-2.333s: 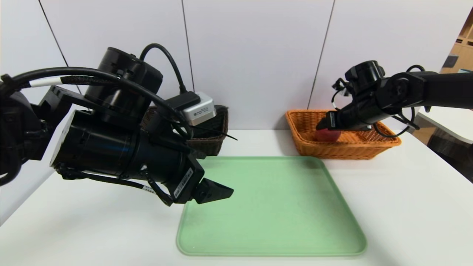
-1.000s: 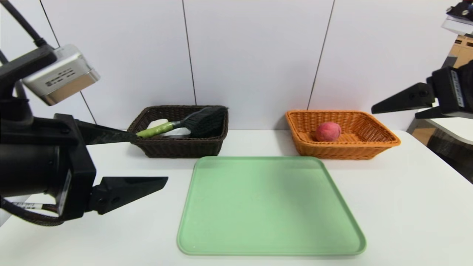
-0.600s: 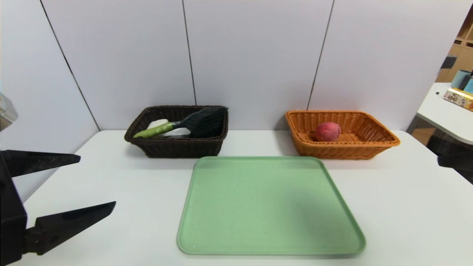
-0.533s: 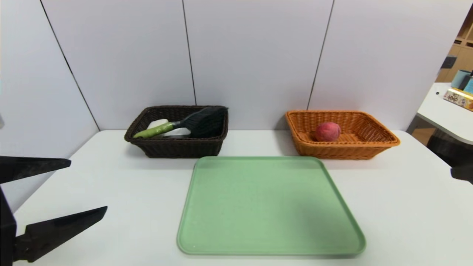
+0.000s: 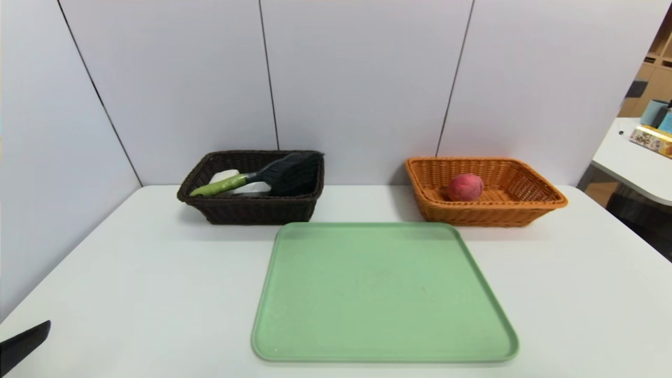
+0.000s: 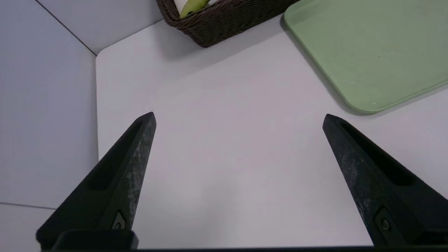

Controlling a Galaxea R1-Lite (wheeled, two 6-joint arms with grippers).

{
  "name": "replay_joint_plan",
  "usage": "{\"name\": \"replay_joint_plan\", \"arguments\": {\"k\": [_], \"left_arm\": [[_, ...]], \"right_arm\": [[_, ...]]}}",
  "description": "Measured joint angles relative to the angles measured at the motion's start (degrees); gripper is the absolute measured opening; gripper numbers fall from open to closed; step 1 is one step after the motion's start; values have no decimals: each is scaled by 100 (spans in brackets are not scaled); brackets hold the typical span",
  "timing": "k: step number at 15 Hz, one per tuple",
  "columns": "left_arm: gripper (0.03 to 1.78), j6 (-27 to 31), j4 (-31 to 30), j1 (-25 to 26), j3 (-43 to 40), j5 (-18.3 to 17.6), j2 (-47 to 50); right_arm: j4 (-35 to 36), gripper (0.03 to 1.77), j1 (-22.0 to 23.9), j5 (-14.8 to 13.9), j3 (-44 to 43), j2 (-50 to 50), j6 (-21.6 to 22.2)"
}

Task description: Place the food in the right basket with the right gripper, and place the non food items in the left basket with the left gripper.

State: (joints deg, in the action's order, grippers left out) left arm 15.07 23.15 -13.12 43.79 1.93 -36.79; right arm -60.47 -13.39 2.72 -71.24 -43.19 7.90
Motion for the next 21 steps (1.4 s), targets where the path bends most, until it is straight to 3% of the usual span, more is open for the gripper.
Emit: {"name": "replay_joint_plan", "arguments": {"k": [3, 9, 14, 17, 21], "left_arm": [[169, -13, -11, 276, -230, -2, 455], [169, -13, 24, 621, -885, -6, 1434], [169, -339, 182, 745, -1126, 20, 1996], [169, -283, 232, 1147, -1118, -222, 2181], [169, -261, 367, 1259, -1417, -379, 2544]], "right_arm": [[-144, 169, 512, 102, 137, 634, -272], [-486, 169, 969, 129, 578, 1734, -536], [-489, 169, 1148, 118, 1124, 2495, -875], [-496, 169, 1179, 119, 1240, 2694, -883], [-317, 169, 1187, 59, 1584, 2972, -884]]}}
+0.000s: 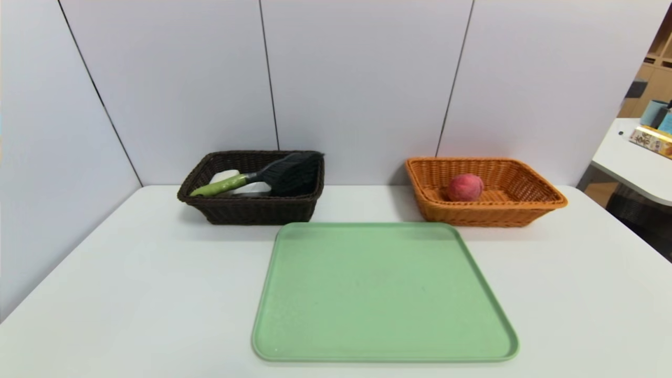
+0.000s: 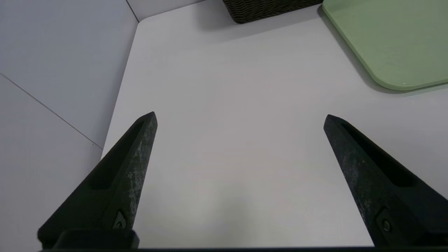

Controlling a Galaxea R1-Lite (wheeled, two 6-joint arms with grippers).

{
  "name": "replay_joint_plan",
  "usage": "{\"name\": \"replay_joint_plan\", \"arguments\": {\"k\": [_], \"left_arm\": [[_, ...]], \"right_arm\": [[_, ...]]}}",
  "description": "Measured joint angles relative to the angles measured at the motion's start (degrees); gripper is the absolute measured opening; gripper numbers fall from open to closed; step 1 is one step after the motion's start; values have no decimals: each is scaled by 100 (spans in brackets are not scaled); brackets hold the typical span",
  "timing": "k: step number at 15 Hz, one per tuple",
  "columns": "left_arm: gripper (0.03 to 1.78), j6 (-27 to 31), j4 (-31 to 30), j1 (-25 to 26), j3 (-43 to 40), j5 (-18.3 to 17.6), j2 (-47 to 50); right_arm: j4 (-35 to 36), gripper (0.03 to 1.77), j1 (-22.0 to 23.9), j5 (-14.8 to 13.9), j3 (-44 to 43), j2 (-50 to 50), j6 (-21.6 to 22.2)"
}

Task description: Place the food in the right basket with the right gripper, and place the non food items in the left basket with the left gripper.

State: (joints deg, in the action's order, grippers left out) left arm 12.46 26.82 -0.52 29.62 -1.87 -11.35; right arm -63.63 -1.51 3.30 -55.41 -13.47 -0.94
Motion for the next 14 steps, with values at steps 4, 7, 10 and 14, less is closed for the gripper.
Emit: {"name": "replay_joint_plan", "arguments": {"k": [4, 7, 10, 14], "left_arm": [[169, -28, -795, 15, -970, -238, 512], [169, -33, -1676, 15, -1716, -271, 789], [169, -41, -2128, 9, -2287, -267, 1025], [169, -65, -2976, 9, -2883, -235, 1125]], "right_arm": [[1102, 169, 113, -204, 933, 556, -68], [2136, 169, 146, -713, 1627, 1012, -339], [2962, 169, 154, -1068, 2305, 1262, -466], [4462, 169, 154, -1408, 3597, 1347, -495]]}}
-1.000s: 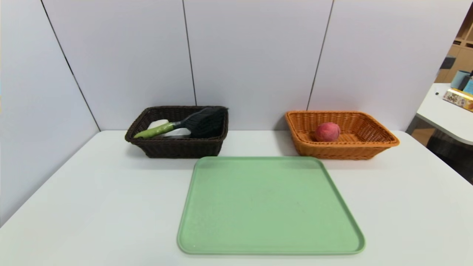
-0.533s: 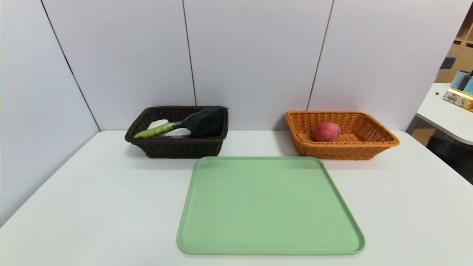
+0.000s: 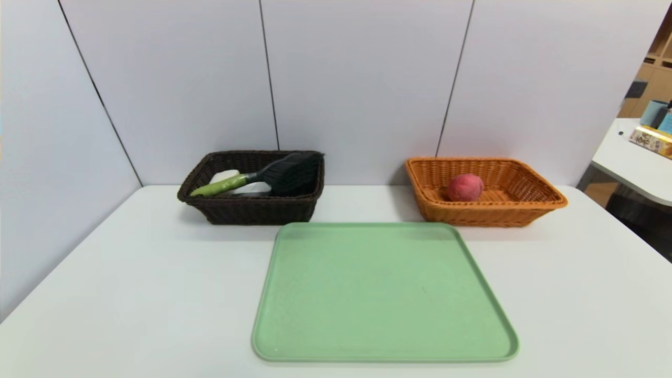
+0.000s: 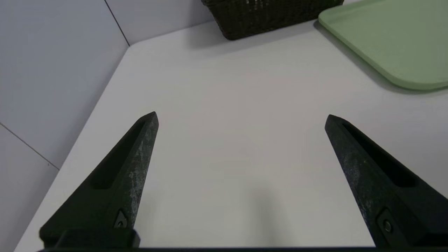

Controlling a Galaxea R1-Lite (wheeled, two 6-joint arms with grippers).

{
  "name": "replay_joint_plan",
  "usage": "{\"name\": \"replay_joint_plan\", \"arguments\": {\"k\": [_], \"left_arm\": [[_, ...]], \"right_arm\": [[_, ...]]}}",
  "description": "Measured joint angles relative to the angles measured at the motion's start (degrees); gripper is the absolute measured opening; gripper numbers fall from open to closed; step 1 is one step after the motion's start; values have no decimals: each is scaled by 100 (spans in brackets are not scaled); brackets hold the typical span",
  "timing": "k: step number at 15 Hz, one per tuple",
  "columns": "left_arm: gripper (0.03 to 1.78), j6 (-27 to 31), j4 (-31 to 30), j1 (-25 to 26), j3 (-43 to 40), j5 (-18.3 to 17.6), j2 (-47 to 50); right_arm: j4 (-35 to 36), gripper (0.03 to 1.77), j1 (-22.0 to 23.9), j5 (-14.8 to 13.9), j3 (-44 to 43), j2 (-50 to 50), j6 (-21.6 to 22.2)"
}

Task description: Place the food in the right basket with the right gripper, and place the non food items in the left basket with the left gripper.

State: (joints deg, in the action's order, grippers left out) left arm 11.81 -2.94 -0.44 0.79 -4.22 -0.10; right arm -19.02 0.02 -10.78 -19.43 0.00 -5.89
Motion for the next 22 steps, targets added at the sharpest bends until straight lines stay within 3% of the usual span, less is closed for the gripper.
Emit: {"name": "replay_joint_plan", "arguments": {"k": [6, 8, 11, 12, 22], "left_arm": [[169, -256, -91, 0, -77, 30, 12], [169, -355, -91, 0, -77, 39, 12], [169, -521, -89, 0, -79, 106, 12], [169, -536, -91, 0, -79, 188, 12], [169, -727, -98, 0, -79, 221, 15]], "right_arm": [[1486, 169, -2, 0, 1359, 7, -15], [2018, 169, -2, 246, 1626, 7, 0], [1975, 169, -2, 1067, 1862, 7, -23], [1909, 169, -2, 1152, 1902, 7, 35], [1892, 169, -2, 1129, 1943, 7, 330]]}}
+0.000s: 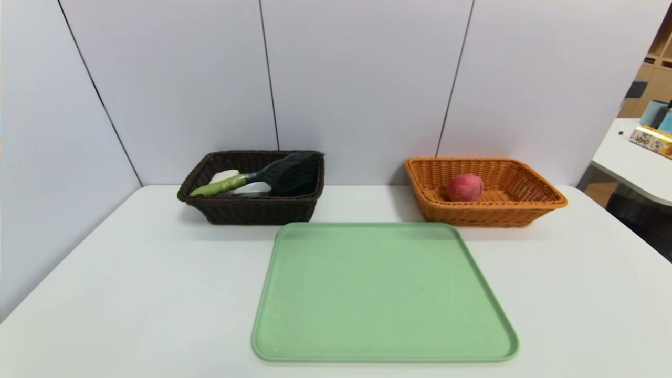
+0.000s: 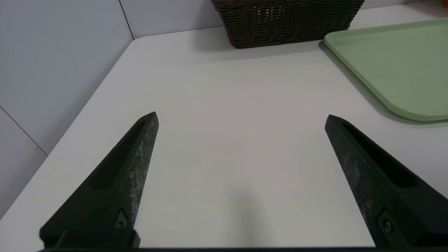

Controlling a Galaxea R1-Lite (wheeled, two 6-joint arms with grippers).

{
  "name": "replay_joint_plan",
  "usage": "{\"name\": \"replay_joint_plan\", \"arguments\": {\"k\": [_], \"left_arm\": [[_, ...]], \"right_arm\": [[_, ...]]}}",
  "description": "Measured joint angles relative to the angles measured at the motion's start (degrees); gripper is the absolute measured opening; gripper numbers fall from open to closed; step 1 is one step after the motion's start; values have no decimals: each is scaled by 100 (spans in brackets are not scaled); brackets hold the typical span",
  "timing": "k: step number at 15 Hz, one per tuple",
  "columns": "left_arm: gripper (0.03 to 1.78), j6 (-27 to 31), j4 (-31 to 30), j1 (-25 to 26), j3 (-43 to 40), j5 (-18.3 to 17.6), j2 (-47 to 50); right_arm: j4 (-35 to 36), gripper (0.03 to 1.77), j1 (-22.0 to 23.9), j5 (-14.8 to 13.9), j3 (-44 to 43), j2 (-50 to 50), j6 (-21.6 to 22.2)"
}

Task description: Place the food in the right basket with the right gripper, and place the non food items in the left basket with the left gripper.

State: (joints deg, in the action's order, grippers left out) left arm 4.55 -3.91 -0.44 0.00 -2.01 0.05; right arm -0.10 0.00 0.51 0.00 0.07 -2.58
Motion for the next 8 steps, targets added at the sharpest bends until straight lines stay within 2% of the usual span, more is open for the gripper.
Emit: {"name": "replay_joint_plan", "arguments": {"k": [8], "left_arm": [[169, -11, 0, 0, 0, 9, 0]], "right_arm": [[23, 169, 0, 0, 0, 0, 66]]}}
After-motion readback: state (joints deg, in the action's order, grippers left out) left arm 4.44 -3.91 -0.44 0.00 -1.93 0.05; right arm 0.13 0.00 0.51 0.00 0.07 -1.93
